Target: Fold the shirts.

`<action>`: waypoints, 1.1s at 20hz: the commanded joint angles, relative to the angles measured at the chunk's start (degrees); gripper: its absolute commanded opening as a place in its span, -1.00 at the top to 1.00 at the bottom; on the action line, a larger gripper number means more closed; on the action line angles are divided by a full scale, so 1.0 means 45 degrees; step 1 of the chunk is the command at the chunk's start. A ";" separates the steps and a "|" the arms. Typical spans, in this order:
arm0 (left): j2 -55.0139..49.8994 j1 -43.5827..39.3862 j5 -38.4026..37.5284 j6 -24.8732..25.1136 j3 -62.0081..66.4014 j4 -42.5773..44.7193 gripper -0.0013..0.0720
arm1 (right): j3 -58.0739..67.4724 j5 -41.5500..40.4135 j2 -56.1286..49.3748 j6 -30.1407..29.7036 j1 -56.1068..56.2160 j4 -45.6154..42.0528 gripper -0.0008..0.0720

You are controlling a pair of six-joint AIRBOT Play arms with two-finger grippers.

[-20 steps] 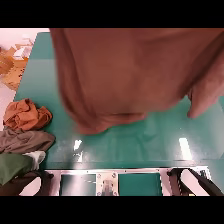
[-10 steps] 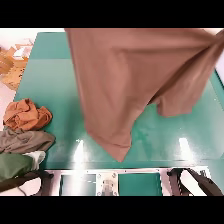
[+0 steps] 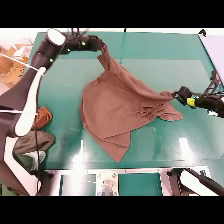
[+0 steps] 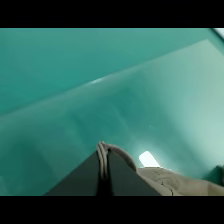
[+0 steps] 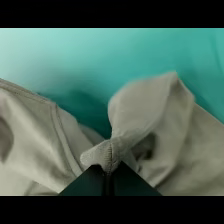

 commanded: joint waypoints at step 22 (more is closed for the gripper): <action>0.9734 0.1758 -0.6538 -0.5765 -1.5460 0.2846 0.83 | 0.4449 0.4255 -0.6441 -0.0699 -0.2448 -0.1700 -0.07</action>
